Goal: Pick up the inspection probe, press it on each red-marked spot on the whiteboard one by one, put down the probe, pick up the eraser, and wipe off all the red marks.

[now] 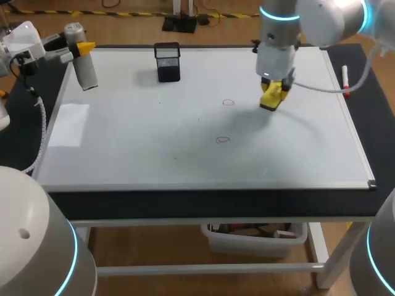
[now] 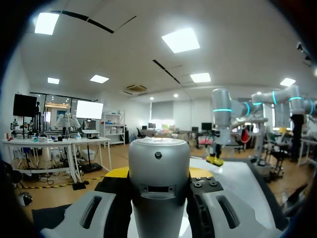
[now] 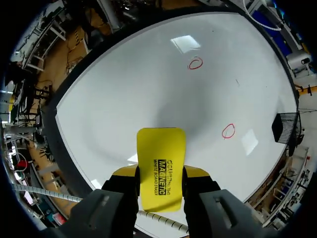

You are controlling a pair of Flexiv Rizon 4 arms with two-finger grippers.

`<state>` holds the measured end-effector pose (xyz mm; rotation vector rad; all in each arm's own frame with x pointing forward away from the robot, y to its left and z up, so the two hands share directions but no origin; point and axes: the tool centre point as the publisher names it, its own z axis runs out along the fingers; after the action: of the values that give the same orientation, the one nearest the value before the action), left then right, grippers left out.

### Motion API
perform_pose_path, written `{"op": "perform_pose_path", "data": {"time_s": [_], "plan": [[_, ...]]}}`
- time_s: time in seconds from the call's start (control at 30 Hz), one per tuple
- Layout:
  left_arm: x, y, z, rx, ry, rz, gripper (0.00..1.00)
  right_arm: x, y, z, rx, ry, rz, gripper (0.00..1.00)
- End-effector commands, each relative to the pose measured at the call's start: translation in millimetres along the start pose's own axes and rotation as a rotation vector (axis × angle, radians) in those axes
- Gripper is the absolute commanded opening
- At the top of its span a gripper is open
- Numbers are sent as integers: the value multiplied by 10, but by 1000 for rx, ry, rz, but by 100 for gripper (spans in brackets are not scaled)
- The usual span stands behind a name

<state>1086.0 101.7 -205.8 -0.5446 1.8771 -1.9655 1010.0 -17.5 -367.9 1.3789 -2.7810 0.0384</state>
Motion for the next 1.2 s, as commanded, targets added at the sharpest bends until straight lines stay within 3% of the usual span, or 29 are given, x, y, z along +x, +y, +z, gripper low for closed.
{"op": "perform_pose_path", "data": {"time_s": [0.03, 0.27, 0.43, 1.2], "plan": [[0, 2, 5, 3, -1, 2, 0, 435, -83, -12, 4, -28, 36, 0], [0, 2, 5, 3, -1, 2, 0, 775, -232, -18, 13, -25, 133, 0], [0, 2, 5, 3, -1, 2, 0, 905, -284, -10, 10, -22, 164, 0], [0, 2, 5, 3, -1, 2, 0, 973, -322, 1, -7, -23, 198, 0]]}}
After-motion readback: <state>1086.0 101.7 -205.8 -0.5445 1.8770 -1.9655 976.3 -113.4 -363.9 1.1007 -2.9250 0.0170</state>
